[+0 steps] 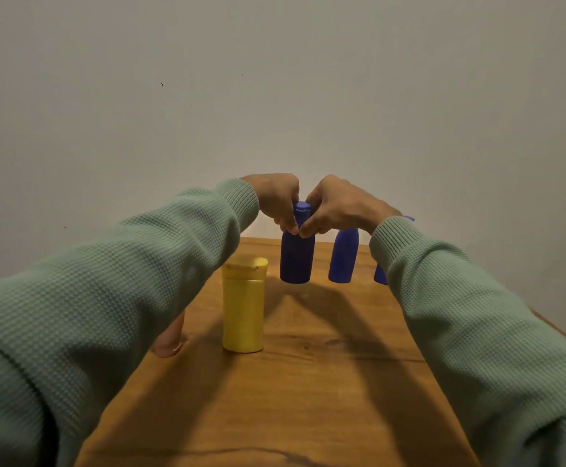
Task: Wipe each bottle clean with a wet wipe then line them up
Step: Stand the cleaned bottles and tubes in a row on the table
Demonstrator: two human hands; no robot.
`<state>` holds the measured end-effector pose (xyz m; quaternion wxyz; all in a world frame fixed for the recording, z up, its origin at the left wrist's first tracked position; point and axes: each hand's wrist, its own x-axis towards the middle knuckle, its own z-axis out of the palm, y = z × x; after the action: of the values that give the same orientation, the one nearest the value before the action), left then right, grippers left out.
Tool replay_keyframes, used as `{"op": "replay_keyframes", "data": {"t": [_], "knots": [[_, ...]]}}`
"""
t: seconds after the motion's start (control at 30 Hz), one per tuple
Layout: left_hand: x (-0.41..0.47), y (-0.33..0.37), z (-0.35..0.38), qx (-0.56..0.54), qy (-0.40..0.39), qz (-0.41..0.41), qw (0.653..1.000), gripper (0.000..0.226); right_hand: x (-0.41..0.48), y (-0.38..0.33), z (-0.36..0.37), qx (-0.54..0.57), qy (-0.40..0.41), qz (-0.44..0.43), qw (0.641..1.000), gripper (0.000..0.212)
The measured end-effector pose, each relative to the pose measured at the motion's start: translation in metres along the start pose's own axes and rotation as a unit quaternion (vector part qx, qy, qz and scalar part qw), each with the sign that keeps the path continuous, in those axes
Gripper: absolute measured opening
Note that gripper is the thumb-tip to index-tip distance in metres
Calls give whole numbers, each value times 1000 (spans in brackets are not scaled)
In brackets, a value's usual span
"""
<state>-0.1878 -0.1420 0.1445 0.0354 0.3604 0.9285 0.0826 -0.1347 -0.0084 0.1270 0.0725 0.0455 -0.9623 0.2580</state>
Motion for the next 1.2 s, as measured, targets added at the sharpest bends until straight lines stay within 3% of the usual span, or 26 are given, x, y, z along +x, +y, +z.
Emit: {"op": "replay_keyframes", "data": {"t": [0.4, 1.2], "knots": [[34, -35, 16, 4, 16, -31, 999, 29, 45, 16, 28, -17, 26, 2, 1000, 34], [47, -40, 30, -19, 16, -66, 998, 29, 47, 22, 36, -15, 13, 29, 999, 43]]}}
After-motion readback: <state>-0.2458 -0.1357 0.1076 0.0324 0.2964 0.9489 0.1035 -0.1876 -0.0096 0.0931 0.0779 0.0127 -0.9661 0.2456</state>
